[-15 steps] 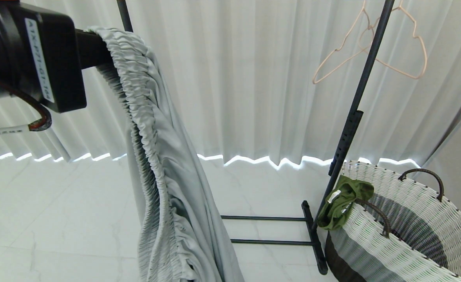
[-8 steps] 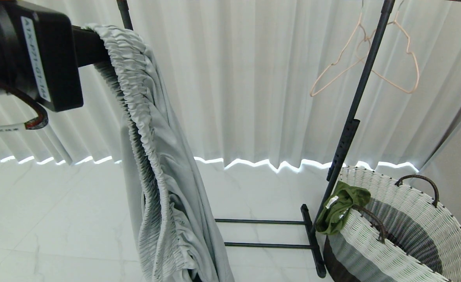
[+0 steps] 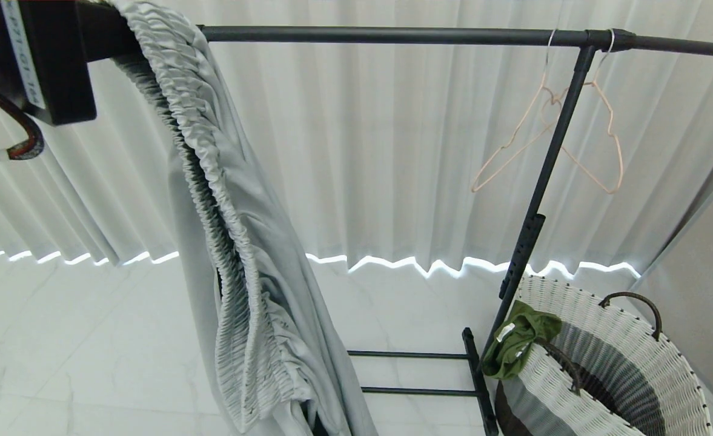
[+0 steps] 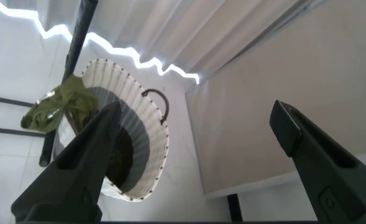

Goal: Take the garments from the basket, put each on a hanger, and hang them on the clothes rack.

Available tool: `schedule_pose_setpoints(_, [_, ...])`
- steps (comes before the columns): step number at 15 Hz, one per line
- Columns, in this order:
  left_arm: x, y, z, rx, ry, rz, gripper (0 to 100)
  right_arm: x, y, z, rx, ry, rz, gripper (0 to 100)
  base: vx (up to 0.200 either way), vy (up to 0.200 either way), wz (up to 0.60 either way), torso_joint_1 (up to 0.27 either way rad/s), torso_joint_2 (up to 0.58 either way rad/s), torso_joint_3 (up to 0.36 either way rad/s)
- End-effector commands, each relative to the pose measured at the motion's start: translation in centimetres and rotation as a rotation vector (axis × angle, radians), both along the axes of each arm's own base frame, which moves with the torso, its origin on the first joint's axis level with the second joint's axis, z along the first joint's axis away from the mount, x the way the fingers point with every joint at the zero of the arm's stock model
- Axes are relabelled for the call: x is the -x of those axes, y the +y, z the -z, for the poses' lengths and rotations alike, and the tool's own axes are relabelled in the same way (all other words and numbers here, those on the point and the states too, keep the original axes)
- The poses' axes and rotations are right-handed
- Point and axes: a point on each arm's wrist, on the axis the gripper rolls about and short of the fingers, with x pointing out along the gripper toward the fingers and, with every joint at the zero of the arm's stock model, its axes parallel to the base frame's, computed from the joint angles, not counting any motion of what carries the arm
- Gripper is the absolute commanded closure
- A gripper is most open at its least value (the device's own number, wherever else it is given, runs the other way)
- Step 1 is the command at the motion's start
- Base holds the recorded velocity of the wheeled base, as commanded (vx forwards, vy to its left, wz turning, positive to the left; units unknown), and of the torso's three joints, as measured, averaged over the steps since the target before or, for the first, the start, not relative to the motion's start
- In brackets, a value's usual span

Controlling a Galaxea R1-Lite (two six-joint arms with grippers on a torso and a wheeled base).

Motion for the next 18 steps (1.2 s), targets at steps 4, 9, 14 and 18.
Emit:
schedule_pose_setpoints(4, [-0.5,0.2,0.0,-0.001,0.0,-0.025,100,0.0,0.0,0.1,-0.023,-0.002,0.003,0,0.0,0.0,0.0,0.215,-0.49,-0.282])
schedule_pose_setpoints(9, [-0.4,0.2,0.0,-0.037,-0.014,-0.023,100,-0.3,-0.2,0.2,-0.021,0.007,0.051,0,0.0,0.0,0.0,0.232,-0.52,-0.286])
schedule_pose_setpoints(14, [-0.5,0.2,0.2,-0.048,-0.011,-0.028,100,-0.5,-0.2,1.4,-0.007,0.048,0.05,0,0.0,0.0,0.0,0.258,-0.56,-0.297])
schedule_pose_setpoints(18, [-0.6,0.1,0.7,-0.062,0.001,-0.026,100,-0.4,-0.2,1.3,-0.019,0.039,0.019,0,0.0,0.0,0.0,0.209,-0.45,-0.233])
